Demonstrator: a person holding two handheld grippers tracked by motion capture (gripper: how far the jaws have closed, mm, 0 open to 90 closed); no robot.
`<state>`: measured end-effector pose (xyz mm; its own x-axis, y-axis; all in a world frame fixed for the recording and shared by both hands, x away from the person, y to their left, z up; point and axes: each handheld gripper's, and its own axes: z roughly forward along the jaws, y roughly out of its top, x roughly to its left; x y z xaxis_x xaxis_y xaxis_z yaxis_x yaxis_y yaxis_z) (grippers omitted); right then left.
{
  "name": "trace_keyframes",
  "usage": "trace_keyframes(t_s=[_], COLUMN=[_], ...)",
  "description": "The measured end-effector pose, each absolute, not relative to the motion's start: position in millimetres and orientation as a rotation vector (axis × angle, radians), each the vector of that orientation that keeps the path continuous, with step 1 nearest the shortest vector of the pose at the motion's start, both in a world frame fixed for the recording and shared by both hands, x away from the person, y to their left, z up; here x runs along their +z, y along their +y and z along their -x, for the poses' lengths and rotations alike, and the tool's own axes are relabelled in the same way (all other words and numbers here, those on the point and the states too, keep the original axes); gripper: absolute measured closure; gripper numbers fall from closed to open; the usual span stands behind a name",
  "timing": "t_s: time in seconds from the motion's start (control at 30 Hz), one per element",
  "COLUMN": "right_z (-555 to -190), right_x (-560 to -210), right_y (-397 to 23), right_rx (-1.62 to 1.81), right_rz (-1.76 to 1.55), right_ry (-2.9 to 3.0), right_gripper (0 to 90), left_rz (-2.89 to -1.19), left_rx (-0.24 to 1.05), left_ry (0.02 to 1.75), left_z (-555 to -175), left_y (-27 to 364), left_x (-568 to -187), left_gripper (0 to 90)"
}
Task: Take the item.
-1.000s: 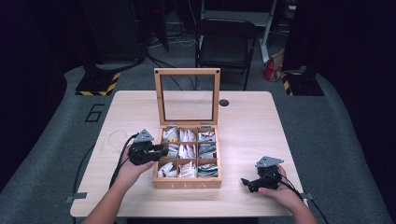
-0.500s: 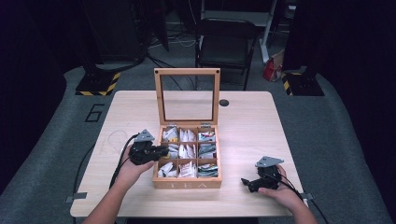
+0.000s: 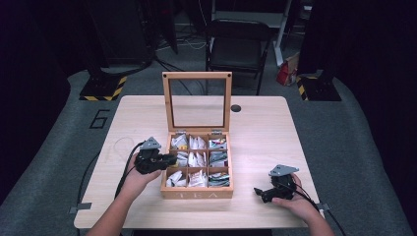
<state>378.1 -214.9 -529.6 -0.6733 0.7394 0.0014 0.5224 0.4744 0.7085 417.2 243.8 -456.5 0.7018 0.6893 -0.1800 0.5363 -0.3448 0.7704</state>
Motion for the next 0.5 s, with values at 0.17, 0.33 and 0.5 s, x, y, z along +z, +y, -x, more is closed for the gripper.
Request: trace_keyframes(t_s=[0.17, 0.33, 0.5], right_z=[-378.0, -378.0, -378.0], right_x=[-529.7, -529.6, -529.7], right_y=[-214.6, -214.9, -214.5], right_rx=[1.008, 1.005, 1.008], right_rz=[-1.073, -1.070, -1.076], right_ry=[2.414, 2.419, 2.412], right_gripper=[0.0, 0.0, 0.0], left_rz=[-2.021, -2.015, -2.017], left_rx=[0.216, 0.212, 0.229], left_ry=[0.937, 0.921, 0.896], left_z=[-416.0, -413.0, -411.7], left_y=[242.6, 243.0, 243.3], left_x=[-456.6, -454.3, -452.1], left_gripper=[76.8, 82.7, 86.9])
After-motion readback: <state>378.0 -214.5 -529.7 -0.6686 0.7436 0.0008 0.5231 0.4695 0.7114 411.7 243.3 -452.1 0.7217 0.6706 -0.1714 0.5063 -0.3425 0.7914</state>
